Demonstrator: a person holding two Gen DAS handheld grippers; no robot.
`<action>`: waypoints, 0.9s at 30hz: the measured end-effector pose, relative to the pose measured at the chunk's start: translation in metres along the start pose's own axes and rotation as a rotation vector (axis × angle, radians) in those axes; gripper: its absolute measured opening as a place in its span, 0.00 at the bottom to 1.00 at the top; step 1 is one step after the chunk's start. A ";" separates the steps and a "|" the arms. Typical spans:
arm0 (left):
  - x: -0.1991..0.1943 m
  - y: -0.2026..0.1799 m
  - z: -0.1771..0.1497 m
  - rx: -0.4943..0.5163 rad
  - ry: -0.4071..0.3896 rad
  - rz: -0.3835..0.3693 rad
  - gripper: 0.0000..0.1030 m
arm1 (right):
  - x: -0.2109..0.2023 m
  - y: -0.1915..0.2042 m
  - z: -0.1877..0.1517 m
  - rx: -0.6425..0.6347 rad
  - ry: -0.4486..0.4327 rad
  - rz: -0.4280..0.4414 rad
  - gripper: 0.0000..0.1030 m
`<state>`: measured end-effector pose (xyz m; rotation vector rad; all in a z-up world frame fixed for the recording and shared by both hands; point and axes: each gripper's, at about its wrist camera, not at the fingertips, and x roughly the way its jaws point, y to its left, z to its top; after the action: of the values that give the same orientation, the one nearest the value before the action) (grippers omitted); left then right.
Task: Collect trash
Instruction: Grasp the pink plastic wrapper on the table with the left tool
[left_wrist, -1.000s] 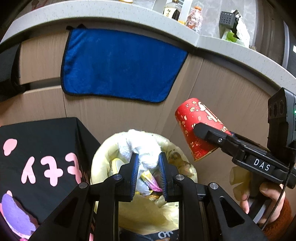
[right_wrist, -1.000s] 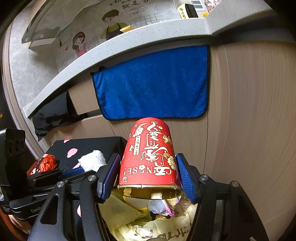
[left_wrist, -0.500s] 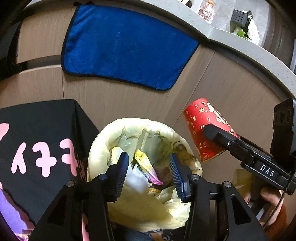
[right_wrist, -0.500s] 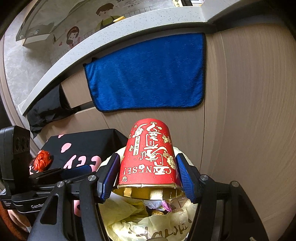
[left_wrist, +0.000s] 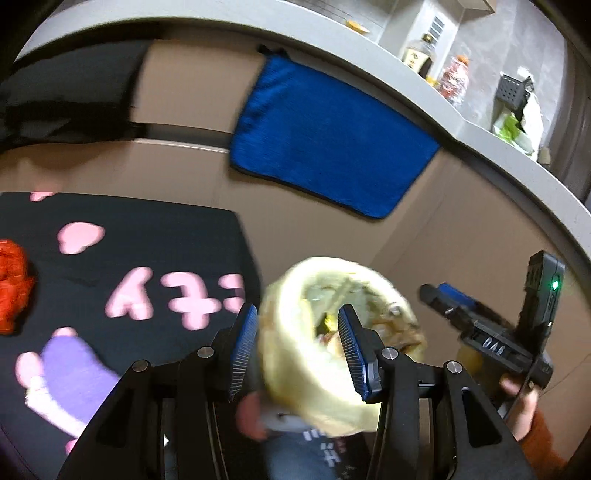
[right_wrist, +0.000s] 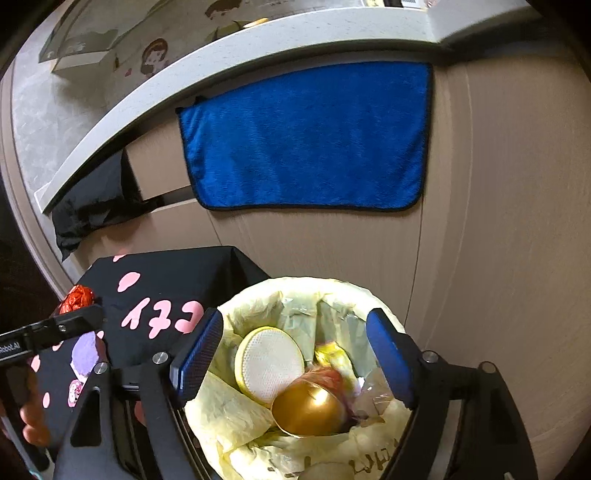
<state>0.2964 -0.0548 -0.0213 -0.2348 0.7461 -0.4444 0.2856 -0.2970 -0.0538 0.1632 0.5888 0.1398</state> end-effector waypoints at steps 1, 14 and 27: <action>-0.006 0.007 -0.003 0.000 -0.007 0.021 0.46 | 0.000 0.003 -0.001 -0.004 0.003 0.005 0.75; -0.082 0.147 -0.040 -0.261 -0.079 0.272 0.46 | 0.021 0.072 -0.012 -0.100 0.047 0.153 0.75; -0.107 0.198 -0.073 -0.367 -0.078 0.266 0.46 | 0.061 0.173 -0.050 -0.242 0.222 0.407 0.75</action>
<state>0.2363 0.1660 -0.0803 -0.4868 0.7668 -0.0423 0.2931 -0.1119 -0.0942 0.0298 0.7489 0.6269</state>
